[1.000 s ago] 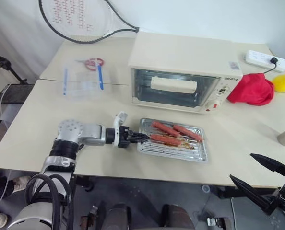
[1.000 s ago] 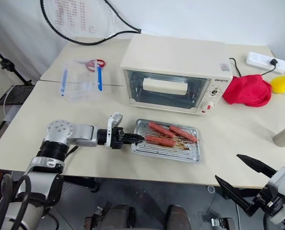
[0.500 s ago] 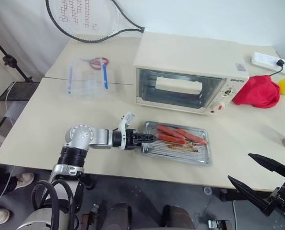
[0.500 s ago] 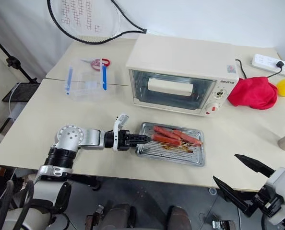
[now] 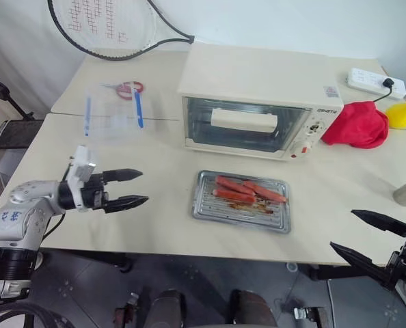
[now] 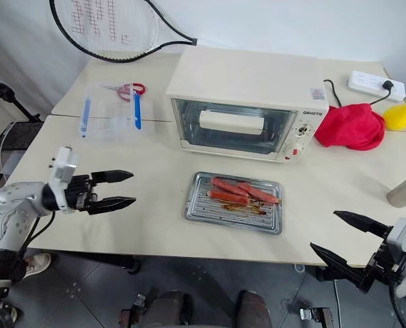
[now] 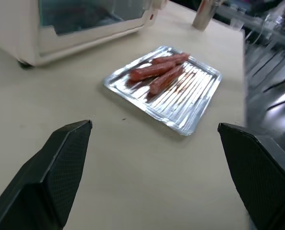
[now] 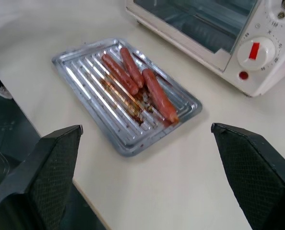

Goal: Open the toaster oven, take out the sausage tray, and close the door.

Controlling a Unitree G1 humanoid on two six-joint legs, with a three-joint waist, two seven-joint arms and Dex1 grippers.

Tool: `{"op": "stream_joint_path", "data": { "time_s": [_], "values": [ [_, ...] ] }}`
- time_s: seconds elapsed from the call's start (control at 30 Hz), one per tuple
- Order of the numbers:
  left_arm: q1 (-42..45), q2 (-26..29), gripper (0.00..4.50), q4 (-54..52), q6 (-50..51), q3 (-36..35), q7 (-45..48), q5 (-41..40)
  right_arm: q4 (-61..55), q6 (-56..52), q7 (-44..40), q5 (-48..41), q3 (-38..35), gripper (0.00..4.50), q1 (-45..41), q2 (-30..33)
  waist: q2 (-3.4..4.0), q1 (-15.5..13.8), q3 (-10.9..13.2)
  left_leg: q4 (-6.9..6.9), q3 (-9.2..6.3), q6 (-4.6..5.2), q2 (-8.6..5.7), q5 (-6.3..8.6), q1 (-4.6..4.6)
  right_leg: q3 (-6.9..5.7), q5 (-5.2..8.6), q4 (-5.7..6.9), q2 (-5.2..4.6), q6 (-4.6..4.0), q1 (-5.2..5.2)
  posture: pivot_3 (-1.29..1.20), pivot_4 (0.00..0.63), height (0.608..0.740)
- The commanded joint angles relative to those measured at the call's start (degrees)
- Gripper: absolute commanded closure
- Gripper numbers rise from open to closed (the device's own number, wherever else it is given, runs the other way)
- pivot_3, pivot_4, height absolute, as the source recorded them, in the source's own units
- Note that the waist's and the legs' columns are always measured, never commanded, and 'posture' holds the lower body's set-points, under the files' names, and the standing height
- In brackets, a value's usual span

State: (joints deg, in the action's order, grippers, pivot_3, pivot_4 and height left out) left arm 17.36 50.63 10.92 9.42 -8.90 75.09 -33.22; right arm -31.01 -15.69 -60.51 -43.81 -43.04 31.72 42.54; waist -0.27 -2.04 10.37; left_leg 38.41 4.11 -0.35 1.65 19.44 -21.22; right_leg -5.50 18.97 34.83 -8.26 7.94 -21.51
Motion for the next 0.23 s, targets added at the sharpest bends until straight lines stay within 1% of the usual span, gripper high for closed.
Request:
{"op": "stream_joint_path", "data": {
  "time_s": [0.03,0.1,0.2,0.23],
  "values": [
    [-3.7,3.2,0.05,-0.1,-9.2,-6.5,4.7,2.0,-2.9,-0.7,-0.4,-3.7,-1.6,0.0,-1.4,0.8,-0.01,0.4,0.0,-0.07,0.03,0.0,0.01,0.0,0.01,0.01,0.0,0.0,-0.01,0.0,-0.03,0.0,0.15,0.74],
    [-3.8,3.4,0.05,-1.0,-7.7,-7.2,4.3,1.3,-4.0,-0.7,-0.6,-4.2,-1.6,0.0,-1.5,0.5,-0.02,0.6,0.0,-0.07,0.02,0.02,0.03,0.01,0.01,0.0,0.0,0.01,-0.02,0.0,-0.03,0.0,0.15,0.74],
    [-4.5,1.9,0.05,-3.7,-5.2,-8.4,2.4,-0.6,-5.5,-0.5,-1.1,-3.8,-0.4,0.0,-0.9,-0.2,-0.02,0.4,0.0,-0.06,-0.02,0.06,0.02,0.0,0.01,-0.02,0.0,0.09,-0.06,0.01,-0.01,0.0,0.15,0.74],
    [-4.9,1.4,0.05,-4.4,-5.8,-8.5,2.7,-0.5,-5.5,-0.6,-1.2,-3.7,0.1,0.0,-0.9,-0.3,-0.02,0.4,0.0,-0.04,-0.03,0.07,0.02,-0.01,0.01,-0.02,-0.01,0.11,-0.07,0.01,0.0,0.0,0.15,0.74]
  ]
}}
